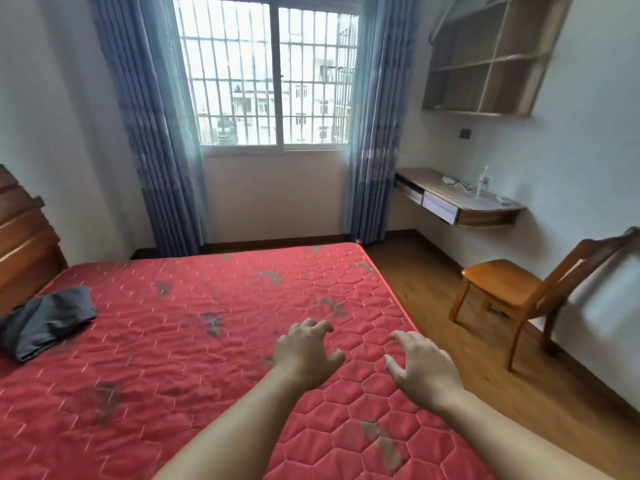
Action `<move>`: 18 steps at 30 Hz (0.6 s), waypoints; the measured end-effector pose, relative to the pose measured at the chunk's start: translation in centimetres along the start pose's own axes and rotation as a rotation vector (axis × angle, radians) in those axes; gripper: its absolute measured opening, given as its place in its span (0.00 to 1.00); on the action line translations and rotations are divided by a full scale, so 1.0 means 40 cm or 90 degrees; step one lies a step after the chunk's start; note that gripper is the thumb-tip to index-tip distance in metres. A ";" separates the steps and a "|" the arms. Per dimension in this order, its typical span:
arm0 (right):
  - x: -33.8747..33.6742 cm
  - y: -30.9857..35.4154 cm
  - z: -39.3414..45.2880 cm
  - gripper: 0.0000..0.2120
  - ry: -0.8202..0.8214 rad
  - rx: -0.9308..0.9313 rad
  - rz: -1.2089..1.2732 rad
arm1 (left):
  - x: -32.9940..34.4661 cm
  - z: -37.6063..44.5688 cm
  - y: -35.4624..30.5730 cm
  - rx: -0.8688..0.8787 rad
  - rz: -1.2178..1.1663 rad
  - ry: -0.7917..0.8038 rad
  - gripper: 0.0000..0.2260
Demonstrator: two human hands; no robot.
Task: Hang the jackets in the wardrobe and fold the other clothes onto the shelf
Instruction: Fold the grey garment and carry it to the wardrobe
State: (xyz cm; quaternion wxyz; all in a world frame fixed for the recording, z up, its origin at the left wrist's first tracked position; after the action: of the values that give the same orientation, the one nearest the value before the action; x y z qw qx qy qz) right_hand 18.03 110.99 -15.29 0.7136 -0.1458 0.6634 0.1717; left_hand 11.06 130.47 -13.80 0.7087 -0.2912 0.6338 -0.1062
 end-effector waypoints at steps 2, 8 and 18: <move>0.010 -0.071 0.047 0.24 0.012 0.000 -0.031 | 0.052 0.066 -0.033 -0.005 -0.013 0.010 0.23; 0.007 -0.333 0.155 0.22 0.015 0.051 -0.025 | 0.213 0.263 -0.235 0.021 -0.024 0.055 0.24; -0.005 -1.001 0.266 0.23 -0.063 0.109 0.002 | 0.537 0.533 -0.790 0.091 0.008 0.035 0.24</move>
State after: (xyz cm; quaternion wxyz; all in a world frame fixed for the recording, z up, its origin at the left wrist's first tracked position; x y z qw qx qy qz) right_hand 45.11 79.65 -15.05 0.7549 -0.0746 0.6399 0.1227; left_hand 42.17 99.72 -13.89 0.7108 -0.2330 0.6455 -0.1546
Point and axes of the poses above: each hand's wrist, its own z-axis towards the middle knuckle, its own x-axis out of the palm, y = z × x, the point moved 1 cm from there along z, towards the middle knuckle, and after that the axes turned 14 degrees about -z, right-handed, at the moved point
